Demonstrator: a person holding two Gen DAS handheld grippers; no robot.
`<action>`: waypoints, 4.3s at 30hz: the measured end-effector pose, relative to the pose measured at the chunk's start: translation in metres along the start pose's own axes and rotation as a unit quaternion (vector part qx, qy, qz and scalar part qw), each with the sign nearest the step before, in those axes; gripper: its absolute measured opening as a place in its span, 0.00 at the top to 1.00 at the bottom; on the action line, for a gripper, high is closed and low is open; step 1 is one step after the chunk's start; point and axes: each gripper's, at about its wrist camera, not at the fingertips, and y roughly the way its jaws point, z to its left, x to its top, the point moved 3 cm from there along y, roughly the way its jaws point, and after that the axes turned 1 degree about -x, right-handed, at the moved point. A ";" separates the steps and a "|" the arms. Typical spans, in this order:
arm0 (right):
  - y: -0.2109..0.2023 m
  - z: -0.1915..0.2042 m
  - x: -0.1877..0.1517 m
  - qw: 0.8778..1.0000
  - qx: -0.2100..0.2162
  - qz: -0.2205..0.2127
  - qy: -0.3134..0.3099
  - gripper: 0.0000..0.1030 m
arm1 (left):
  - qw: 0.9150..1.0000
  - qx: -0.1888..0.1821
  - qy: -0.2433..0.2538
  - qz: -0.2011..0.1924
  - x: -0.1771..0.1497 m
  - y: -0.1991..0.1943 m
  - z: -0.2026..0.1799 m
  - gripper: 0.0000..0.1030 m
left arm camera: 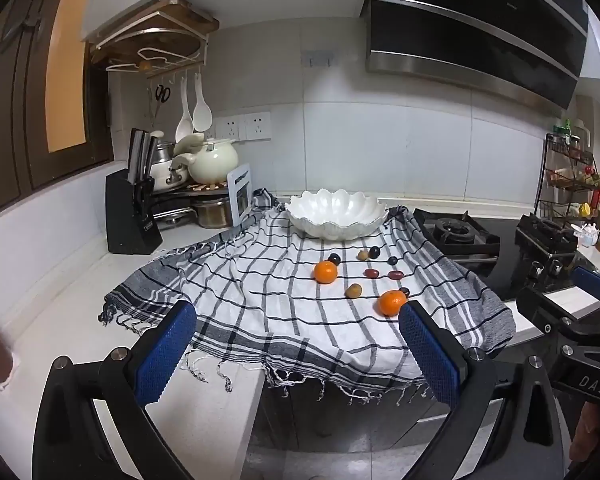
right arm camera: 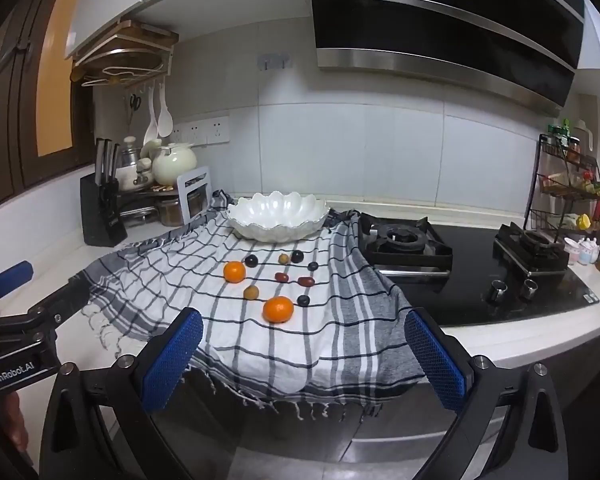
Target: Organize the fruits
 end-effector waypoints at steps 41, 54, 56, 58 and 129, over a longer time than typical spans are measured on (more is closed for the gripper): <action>-0.010 -0.012 0.004 1.000 -0.012 -0.012 0.007 0.01 | 1.000 -0.017 0.009 -0.012 0.014 -0.011 -0.015 0.00; -0.010 -0.012 0.002 1.000 -0.012 -0.012 0.009 0.01 | 1.000 -0.018 0.008 -0.014 0.013 -0.011 -0.017 0.00; -0.011 -0.010 0.002 1.000 -0.012 -0.013 0.008 0.01 | 1.000 -0.019 0.007 -0.014 0.012 -0.011 -0.016 0.00; -0.011 -0.010 0.002 1.000 -0.011 -0.013 0.007 0.01 | 1.000 -0.019 0.007 -0.015 0.012 -0.011 -0.016 0.00; 0.223 0.027 -0.021 0.989 0.037 0.142 0.000 0.29 | 0.972 -0.134 0.133 0.140 0.006 0.251 -0.038 0.37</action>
